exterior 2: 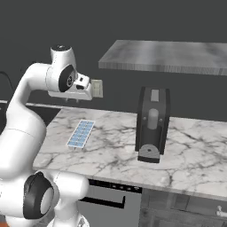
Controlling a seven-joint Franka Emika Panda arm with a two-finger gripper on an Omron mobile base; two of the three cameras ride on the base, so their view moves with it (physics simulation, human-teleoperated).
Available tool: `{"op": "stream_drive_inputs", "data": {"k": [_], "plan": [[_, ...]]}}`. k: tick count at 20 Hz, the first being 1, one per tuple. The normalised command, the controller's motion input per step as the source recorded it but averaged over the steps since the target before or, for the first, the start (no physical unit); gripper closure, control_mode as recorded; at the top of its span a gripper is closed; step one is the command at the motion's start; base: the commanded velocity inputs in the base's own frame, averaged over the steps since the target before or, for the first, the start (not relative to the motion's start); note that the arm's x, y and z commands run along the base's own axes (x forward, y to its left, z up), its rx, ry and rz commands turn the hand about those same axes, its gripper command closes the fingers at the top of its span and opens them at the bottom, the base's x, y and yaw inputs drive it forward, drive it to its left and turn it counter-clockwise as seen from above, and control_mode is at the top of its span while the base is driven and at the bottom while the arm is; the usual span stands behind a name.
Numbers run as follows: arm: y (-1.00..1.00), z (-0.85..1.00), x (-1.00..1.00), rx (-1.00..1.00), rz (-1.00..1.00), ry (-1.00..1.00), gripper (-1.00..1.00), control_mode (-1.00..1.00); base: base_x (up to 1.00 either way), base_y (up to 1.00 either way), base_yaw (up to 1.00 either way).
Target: The ice cube tray has been filled with water. Take the tray and place it in the freezer to make ice. Close the freezer door after placing the tray.
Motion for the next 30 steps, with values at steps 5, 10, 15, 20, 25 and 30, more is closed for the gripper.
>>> {"op": "stream_drive_inputs", "data": {"k": [5, 10, 15, 20, 25, 30], "plan": [[0.0, 0.0, -0.01, 0.0, 0.0, -0.05, -1.0, -1.0, 0.0, 0.0, 0.0], [0.0, -0.18, -0.14, 0.01, 0.0, 0.0, -1.0, -1.0, 0.0, 0.0, 0.0], [0.0, -0.37, -0.34, 0.02, -0.04, 0.01, -1.0, -1.0, 0.0, 0.0, 0.0], [0.0, -0.34, -0.58, 0.04, -0.05, 0.0, -1.0, -1.0, 0.0, 0.0, 0.0], [0.0, -0.23, -0.49, 0.16, -0.14, 0.0, -1.0, -1.0, 0.0, 0.0, 0.0], [0.0, -0.26, -0.42, 0.23, -0.19, 0.03, -1.0, -1.0, 0.0, 0.0, 0.0]]}}
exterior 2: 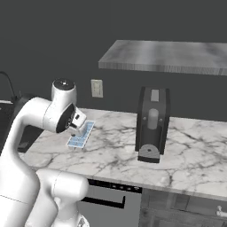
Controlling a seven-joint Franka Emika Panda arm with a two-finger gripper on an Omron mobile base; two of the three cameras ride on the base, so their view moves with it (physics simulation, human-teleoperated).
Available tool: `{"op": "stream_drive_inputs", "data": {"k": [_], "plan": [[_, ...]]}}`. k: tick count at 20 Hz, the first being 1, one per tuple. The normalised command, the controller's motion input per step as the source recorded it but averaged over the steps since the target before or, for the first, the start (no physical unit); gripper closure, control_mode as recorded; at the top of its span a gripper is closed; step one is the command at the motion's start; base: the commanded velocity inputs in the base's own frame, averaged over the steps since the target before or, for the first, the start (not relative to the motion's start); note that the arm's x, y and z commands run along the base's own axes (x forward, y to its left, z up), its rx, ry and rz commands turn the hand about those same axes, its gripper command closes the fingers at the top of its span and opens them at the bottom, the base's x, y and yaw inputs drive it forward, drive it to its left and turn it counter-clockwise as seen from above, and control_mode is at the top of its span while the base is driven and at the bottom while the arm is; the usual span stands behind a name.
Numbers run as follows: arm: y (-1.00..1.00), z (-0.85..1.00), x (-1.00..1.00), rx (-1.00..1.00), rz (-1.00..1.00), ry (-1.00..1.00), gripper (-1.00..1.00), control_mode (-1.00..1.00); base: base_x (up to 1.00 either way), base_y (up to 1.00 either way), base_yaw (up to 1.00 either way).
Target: The ice cube tray has been filled with water. Take the tray and place it in the freezer to make ice. Close the freezer door after placing the tray.
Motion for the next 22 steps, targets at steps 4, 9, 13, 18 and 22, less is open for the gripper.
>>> {"op": "stream_drive_inputs", "data": {"k": [4, 9, 13, 18, 22], "plan": [[0.0, -0.31, -0.34, 0.2, -0.23, 0.03, -1.0, -1.0, 0.0, 0.0, 0.0], [0.0, -0.25, -0.18, 0.18, -0.29, 0.09, -1.0, -1.0, 0.0, 0.0, 0.0], [0.0, -0.25, -0.01, 0.16, -0.3, 0.14, -1.0, -1.0, 0.0, 0.0, 0.0], [0.0, -0.18, 0.03, 0.13, -0.21, 0.1, -1.0, -1.0, 0.0, 0.0, 0.0], [0.0, -0.11, 0.11, 0.05, -0.05, 0.02, -1.0, -1.0, 0.0, 0.0, 0.0]]}}
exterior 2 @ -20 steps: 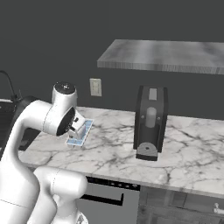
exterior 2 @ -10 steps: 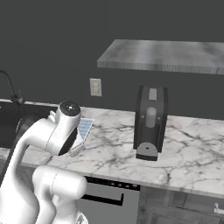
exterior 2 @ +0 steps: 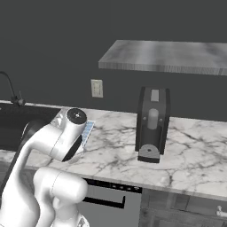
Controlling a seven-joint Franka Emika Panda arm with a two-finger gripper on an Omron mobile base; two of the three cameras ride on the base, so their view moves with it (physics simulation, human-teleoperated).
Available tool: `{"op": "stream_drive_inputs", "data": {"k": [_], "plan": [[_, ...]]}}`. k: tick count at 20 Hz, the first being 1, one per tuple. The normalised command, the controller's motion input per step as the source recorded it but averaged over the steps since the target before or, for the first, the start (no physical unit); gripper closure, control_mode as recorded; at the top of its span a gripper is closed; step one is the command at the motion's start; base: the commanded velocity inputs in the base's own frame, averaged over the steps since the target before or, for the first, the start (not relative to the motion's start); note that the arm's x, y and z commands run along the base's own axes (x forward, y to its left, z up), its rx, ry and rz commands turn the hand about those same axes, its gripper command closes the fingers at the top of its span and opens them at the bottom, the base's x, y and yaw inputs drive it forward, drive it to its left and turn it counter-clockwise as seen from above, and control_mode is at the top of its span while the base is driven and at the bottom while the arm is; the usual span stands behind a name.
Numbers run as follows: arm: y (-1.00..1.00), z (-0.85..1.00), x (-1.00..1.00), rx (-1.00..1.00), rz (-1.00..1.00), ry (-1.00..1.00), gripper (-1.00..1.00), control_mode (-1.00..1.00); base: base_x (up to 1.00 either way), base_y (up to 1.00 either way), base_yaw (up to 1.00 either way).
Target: The ice cube tray has been filled with water. Take the tray and place it in the freezer to make ice. Close the freezer door after placing the tray.
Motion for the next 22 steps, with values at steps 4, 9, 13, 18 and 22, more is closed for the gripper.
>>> {"op": "stream_drive_inputs", "data": {"k": [4, 9, 13, 18, 22], "plan": [[0.0, -0.09, 0.2, 0.0, 0.0, 0.0, -1.0, -1.0, 0.0, 0.0, 0.0], [0.0, -0.14, 0.43, -0.01, 0.0, 0.0, -1.0, -1.0, 0.0, 0.0, 0.0], [0.0, -0.27, 0.6, -0.04, 0.0, 0.0, -1.0, -1.0, 0.0, 0.0, 0.0], [0.0, -0.35, 0.47, -0.07, 0.0, 0.0, -1.0, -1.0, 0.0, 0.0, 0.0], [0.03, -0.3, 0.33, -0.05, 0.0, 0.0, -1.0, -1.0, 0.0, 0.0, 0.0]]}}
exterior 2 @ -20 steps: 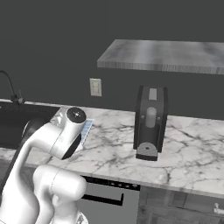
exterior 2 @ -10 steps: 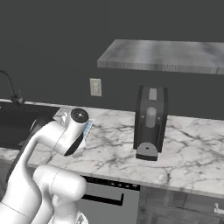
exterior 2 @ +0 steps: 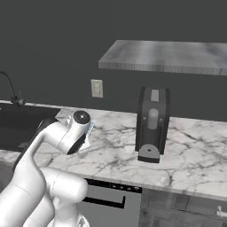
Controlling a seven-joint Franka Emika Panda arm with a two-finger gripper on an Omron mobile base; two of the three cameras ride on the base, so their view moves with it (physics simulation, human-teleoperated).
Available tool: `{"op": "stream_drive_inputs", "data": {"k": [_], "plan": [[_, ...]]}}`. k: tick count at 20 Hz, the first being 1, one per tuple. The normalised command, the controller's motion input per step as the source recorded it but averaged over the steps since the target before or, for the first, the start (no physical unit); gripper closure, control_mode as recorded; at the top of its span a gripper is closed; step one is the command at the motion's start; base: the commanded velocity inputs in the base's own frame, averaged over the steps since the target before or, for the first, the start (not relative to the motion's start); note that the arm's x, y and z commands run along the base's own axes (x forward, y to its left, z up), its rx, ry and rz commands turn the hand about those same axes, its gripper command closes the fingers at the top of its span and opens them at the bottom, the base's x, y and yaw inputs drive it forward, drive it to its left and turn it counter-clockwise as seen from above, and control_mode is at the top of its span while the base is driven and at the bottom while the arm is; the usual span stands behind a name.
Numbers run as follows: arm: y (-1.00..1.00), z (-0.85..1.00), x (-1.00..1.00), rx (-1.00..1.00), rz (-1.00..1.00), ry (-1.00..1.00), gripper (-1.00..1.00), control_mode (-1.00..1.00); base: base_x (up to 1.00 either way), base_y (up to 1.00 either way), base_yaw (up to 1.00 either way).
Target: The ice cube tray has been filled with water. Take the tray and place it in the freezer to make ice. Close the freezer door after placing the tray.
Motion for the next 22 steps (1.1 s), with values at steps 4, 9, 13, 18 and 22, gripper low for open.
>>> {"op": "stream_drive_inputs", "data": {"k": [4, 9, 13, 18, 22], "plan": [[0.11, -0.23, 0.15, -0.06, 0.0, 0.0, -1.0, -1.0, 0.0, 0.0, 0.0], [0.13, -0.24, 0.07, -0.05, 0.0, 0.0, -1.0, -1.0, 0.0, 0.0, 0.0], [0.09, -0.28, 0.02, -0.05, 0.0, 0.0, -1.0, -1.0, 0.0, 0.0, 0.0], [0.01, -0.27, 0.03, -0.02, 0.0, 0.0, -1.0, -1.0, 0.0, 0.0, 0.0], [0.0, -0.22, 0.0, 0.0, 0.0, -0.02, -1.0, -1.0, 0.0, 0.0, 0.0]]}}
